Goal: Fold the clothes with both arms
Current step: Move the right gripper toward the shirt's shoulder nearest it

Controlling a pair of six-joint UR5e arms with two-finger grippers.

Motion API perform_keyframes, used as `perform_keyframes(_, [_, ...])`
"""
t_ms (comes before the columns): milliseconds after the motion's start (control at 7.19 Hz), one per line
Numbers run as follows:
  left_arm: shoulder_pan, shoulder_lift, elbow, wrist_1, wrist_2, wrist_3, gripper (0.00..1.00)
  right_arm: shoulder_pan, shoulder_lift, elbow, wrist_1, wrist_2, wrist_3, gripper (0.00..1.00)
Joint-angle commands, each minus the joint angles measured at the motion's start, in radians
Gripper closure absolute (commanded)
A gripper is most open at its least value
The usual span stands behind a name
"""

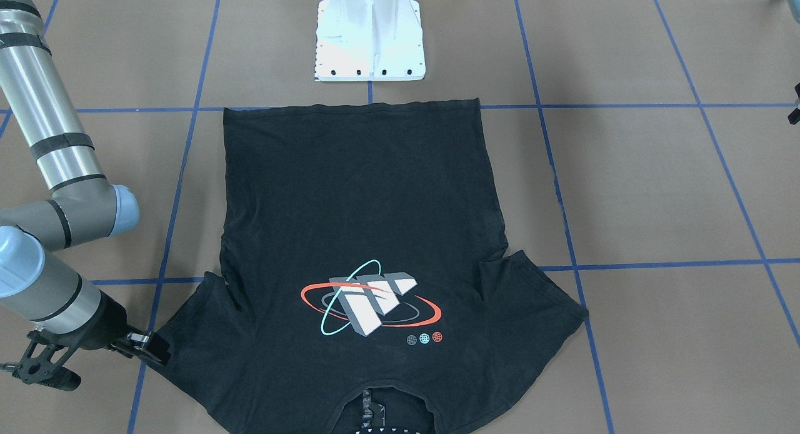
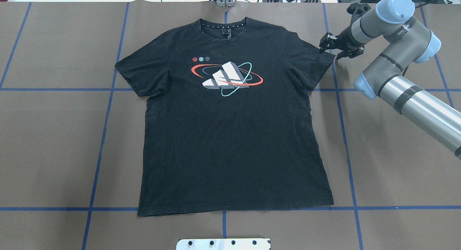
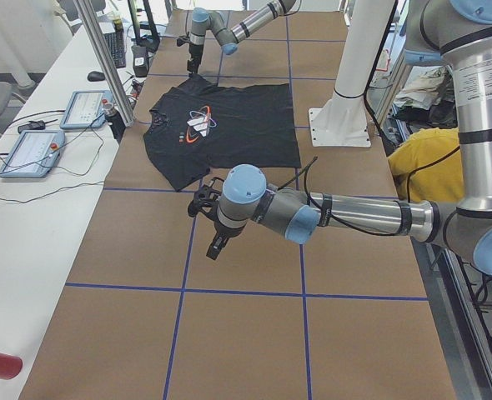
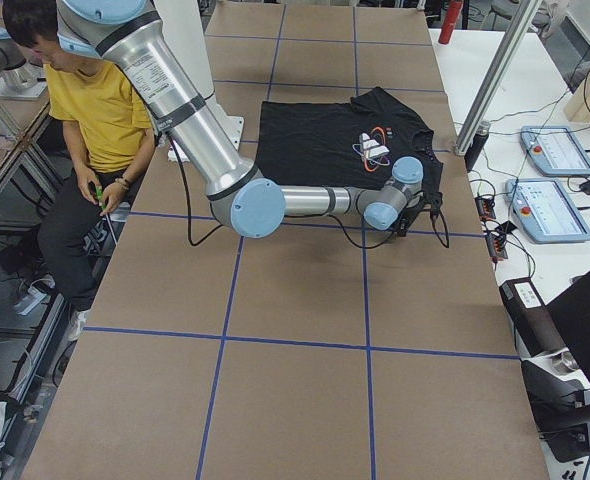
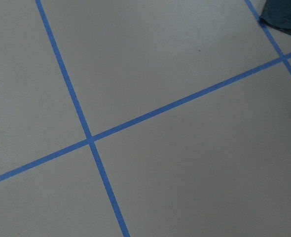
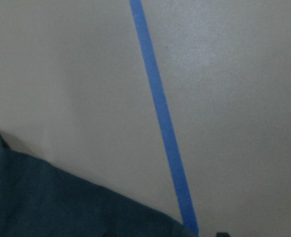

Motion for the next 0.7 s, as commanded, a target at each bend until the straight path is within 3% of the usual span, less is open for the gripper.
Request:
perform_keyframes(0, [0.0, 0.0, 0.0, 0.0, -0.002, -0.001, 0.0, 0.004, -0.012, 0.009, -0.005, -0.003, -0.001, 0.26])
perform_keyframes(139, [0.0, 0.0, -0.002, 0.0, -0.002, -0.001, 0.0, 0.004, -0.015, 0.011, -0.004, -0.003, -0.002, 0.3])
perform_keyframes(278, [0.0, 0.0, -0.003, 0.0, 0.0, -0.001, 0.0, 0.004, -0.015, 0.011, -0.005, -0.003, 0.002, 0.43])
perform_keyframes(556, [0.0, 0.0, -0.008, 0.002, -0.002, -0.001, 0.0, 0.004, -0.022, 0.015, -0.005, -0.003, 0.014, 0.94])
